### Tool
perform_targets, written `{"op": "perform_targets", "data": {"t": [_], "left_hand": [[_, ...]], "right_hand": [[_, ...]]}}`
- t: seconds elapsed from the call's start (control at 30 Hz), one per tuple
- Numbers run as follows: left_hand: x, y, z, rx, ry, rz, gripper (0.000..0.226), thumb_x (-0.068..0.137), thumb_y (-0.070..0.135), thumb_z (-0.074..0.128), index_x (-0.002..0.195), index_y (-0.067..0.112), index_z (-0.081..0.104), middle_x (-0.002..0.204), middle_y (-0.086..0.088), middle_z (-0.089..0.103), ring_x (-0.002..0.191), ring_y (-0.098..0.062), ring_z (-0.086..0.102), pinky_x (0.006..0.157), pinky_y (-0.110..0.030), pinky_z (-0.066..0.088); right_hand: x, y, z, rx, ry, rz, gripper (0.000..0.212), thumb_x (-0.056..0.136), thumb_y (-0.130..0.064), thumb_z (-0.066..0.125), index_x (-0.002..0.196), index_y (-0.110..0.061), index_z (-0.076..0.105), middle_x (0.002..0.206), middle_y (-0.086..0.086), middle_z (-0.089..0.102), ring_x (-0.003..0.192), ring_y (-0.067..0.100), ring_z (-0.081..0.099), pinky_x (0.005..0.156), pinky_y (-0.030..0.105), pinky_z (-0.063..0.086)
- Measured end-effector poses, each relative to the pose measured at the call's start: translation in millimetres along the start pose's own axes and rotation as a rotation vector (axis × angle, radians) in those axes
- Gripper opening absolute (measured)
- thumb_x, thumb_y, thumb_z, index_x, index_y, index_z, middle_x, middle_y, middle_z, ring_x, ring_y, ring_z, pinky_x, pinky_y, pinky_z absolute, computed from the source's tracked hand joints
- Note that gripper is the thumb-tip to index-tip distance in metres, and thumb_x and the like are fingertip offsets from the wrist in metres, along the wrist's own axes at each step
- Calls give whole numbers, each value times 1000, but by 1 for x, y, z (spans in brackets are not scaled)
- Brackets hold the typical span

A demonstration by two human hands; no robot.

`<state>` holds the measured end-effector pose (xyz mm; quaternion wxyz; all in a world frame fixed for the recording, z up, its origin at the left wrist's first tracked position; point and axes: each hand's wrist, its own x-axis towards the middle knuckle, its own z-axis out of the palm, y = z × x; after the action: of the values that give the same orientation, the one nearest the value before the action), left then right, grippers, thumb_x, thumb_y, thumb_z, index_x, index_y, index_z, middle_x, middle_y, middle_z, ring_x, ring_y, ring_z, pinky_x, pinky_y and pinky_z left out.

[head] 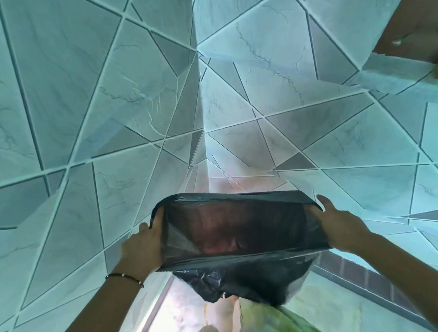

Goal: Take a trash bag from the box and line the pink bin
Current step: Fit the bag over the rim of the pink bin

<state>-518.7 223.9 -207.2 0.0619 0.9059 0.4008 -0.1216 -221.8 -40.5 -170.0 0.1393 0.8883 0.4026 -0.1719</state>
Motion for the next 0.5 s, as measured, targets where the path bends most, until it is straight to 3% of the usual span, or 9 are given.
{"op": "perform_targets", "data": {"t": [0.1,0.17,0.27,0.37,0.5], "left_hand": [[5,-2,7,-4,-32,-19,95,79,23,58,146,22,-10,105,-14,55,87,-33,64,70,-41,51],[6,-2,10,26,-62,-9,94,81,22,56,146,23,-12,106,-14,55,88,-32,64,73,-41,51],[15,3,12,150,-110,16,80,84,17,52,148,14,4,123,-12,51,98,-30,63,80,-41,51],[32,15,15,184,-148,27,73,84,12,50,147,10,12,137,-11,43,101,-31,63,82,-41,51],[62,37,7,59,-126,-9,77,82,9,53,147,13,11,152,-14,23,95,-33,65,77,-41,51]], "right_hand": [[5,1,2,108,2,14,58,93,-17,50,144,-33,27,152,4,33,102,32,64,88,38,54],[9,1,2,135,0,-85,42,96,-25,43,138,-33,40,142,3,49,107,32,62,94,40,50],[19,-5,-1,66,-39,-155,33,97,-24,42,129,-26,52,123,6,63,108,30,62,96,37,48],[39,-18,2,57,-105,-131,45,95,-21,42,140,-21,37,127,10,60,111,31,61,99,36,46],[77,-38,8,164,-86,-163,83,86,-15,54,149,-25,1,141,12,44,99,34,64,91,43,52]]}}
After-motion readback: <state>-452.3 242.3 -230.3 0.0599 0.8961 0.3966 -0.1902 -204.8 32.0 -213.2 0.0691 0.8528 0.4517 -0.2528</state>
